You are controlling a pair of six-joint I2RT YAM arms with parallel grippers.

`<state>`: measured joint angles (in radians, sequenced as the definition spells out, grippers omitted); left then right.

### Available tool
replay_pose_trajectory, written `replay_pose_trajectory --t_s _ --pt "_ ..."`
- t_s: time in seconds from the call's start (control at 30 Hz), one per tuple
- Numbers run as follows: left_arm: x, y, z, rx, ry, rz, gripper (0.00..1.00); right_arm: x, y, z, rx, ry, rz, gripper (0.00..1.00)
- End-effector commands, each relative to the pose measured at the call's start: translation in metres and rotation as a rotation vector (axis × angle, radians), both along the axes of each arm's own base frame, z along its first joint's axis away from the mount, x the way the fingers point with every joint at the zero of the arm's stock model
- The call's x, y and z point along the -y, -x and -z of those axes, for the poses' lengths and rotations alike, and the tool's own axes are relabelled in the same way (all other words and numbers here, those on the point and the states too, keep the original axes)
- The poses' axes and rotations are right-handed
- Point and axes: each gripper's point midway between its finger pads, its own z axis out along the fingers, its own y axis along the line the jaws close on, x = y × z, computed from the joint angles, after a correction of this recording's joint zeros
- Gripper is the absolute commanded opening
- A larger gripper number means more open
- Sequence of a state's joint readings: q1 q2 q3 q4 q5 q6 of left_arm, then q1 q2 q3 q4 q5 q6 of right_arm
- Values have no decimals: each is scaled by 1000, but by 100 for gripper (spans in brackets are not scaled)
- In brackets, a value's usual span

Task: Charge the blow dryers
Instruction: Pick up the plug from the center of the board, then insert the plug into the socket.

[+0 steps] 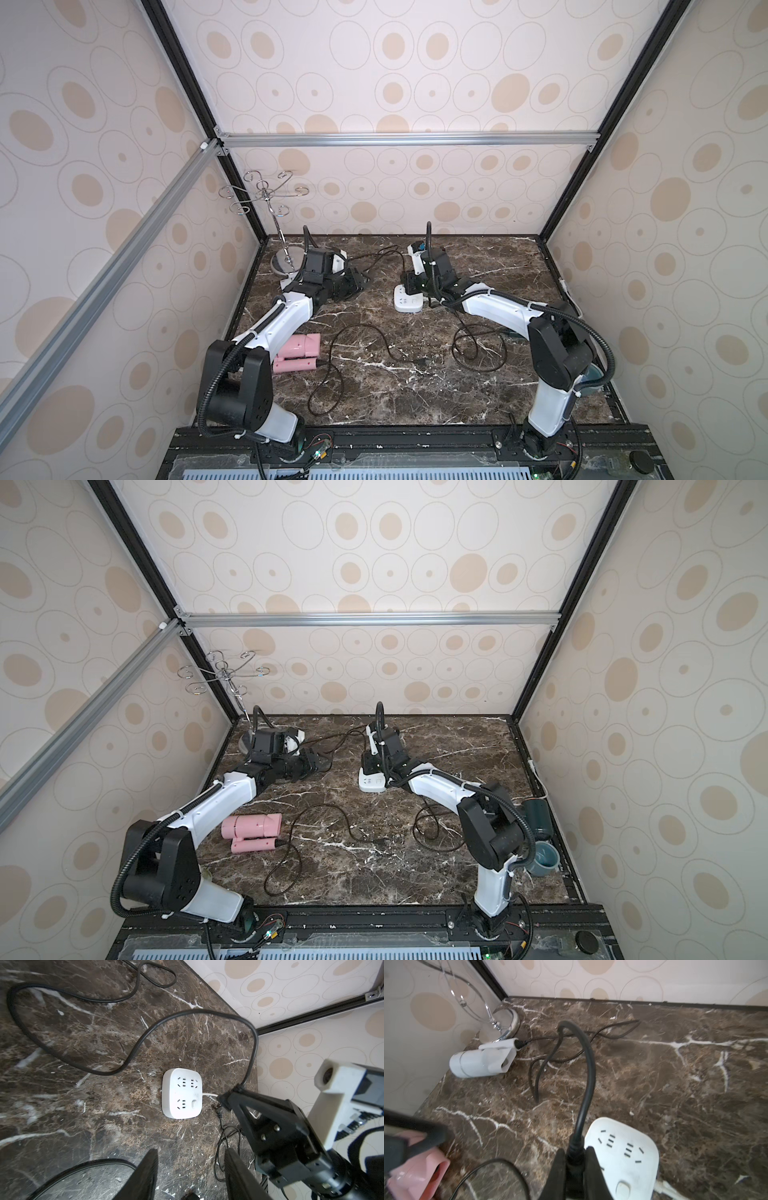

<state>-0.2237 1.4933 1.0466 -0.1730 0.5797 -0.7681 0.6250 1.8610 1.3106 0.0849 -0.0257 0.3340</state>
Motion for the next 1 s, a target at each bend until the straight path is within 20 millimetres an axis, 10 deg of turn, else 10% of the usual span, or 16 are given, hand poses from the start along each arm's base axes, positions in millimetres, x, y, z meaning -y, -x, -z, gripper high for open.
replay_pose_trajectory --t_s 0.0,0.97 --pt "-4 2 -3 30 7 10 51 1 -26 3 86 -8 82 0" --pt "-17 19 20 -19 63 20 49 27 -32 65 44 22 196 0"
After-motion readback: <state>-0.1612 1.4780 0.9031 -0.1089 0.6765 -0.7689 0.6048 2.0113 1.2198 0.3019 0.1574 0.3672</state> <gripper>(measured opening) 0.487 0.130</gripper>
